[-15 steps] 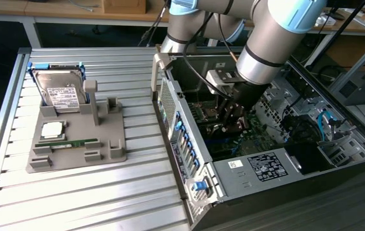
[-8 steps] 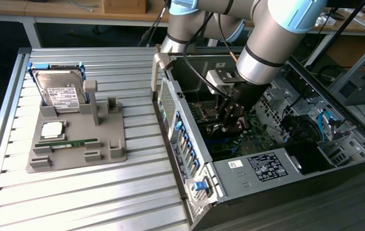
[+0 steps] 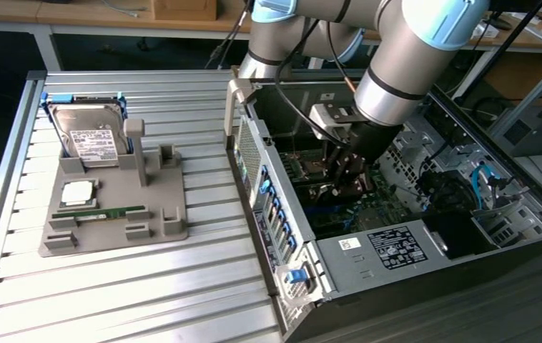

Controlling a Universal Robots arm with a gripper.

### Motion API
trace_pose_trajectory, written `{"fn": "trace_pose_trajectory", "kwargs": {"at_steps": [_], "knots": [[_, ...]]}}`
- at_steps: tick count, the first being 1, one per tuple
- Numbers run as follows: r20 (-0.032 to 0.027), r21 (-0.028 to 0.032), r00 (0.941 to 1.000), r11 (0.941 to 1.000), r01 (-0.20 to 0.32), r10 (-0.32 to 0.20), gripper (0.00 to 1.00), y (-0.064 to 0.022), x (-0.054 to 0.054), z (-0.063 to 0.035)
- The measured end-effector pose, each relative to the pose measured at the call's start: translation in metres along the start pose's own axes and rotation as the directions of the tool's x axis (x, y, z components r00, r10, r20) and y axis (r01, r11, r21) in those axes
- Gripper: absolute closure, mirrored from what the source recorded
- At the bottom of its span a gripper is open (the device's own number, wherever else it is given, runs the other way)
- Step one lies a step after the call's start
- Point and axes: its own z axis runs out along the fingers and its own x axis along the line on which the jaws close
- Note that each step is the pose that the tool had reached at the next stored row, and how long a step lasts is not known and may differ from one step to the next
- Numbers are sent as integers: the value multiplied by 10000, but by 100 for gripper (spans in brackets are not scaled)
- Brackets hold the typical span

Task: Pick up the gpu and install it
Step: 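Press down on the gpu until it lock into place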

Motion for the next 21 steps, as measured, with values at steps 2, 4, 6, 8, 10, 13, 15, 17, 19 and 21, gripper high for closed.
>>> {"fn": "trace_pose_trajectory", "kwargs": {"at_steps": [2, 4, 6, 8, 10, 13, 15, 17, 19, 21], "knots": [[10, 2, 9999, 9999, -120, 120, 73, 0, -1, 1], [16, 2, 9998, 9998, -220, 220, 73, 1, 0, 1], [18, 2, 9997, 9997, -230, 230, 73, 7, 0, 2], [17, 2, 9997, 9997, -228, 228, 73, 26, 0, 4], [16, 2, 9997, 9997, -228, 228, 73, 37, 1, 6], [17, 3, 9997, 9997, -226, 226, 73, 39, 1, 15], [17, 3, 9997, 9997, -228, 228, 73, 39, 1, 25], [16, 2, 9997, 9997, -229, 229, 73, 38, 1, 36], [13, 2, 9997, 9997, -229, 229, 73, 37, 1, 48], [-4, 2, 9997, 9997, -233, 233, 73, 44, 1, 56]]}}
